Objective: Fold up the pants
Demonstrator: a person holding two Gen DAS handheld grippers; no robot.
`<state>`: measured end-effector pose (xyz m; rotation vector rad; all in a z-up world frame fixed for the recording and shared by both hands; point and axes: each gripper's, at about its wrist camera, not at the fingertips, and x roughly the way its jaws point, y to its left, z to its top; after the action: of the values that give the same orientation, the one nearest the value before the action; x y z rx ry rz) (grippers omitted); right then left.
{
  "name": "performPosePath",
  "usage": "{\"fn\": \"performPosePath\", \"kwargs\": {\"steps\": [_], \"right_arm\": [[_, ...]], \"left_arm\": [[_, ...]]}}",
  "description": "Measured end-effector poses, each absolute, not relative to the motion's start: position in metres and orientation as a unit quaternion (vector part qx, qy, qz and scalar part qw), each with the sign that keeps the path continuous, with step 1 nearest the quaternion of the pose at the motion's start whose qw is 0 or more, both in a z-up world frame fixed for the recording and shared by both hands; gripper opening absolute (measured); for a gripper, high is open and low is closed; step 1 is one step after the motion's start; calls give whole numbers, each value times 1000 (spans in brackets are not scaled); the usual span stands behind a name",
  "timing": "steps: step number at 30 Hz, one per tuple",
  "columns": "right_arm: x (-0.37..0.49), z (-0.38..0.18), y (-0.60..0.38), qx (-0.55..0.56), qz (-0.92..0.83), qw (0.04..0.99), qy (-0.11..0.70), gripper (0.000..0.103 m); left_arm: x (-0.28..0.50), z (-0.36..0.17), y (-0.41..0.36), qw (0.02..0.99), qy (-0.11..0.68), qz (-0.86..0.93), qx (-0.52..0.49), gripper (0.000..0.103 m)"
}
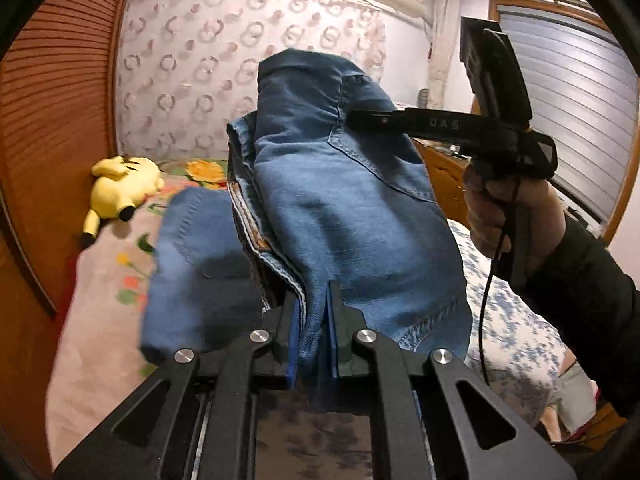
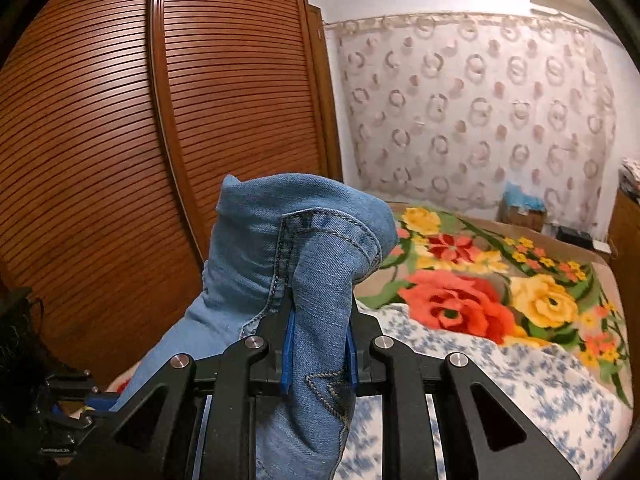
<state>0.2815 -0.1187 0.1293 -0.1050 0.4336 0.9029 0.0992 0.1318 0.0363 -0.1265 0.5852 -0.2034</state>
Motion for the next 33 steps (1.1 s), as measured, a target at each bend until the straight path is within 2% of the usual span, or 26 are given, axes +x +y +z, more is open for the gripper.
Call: {"fn": "performPosePath", "kwargs": {"steps": [12,22,24,25,28,33], "right_arm": [[361,101,-65,-50,457,856,235,20],[416,52,-39,-68,444,846,287,23],[423,47,-41,-70,440,846,294,27],[427,45,-40,-73,438,844,300,34],[432,48,-37,-93,411,857,296,45],[419,66,-50,-71,414,873,248,47]], "left_arm": [[131,27,182,949,309,-45,-46,12],[163,-14,203,933,353,-25,-60,12],[164,-18,203,932,355,-23,-62,12],[165,-19,205,932,357,-22,-65,13],[164,-21,206,931,358,-18,-69,14],[161,-25,207,930,360,-10,-75,15]]}}
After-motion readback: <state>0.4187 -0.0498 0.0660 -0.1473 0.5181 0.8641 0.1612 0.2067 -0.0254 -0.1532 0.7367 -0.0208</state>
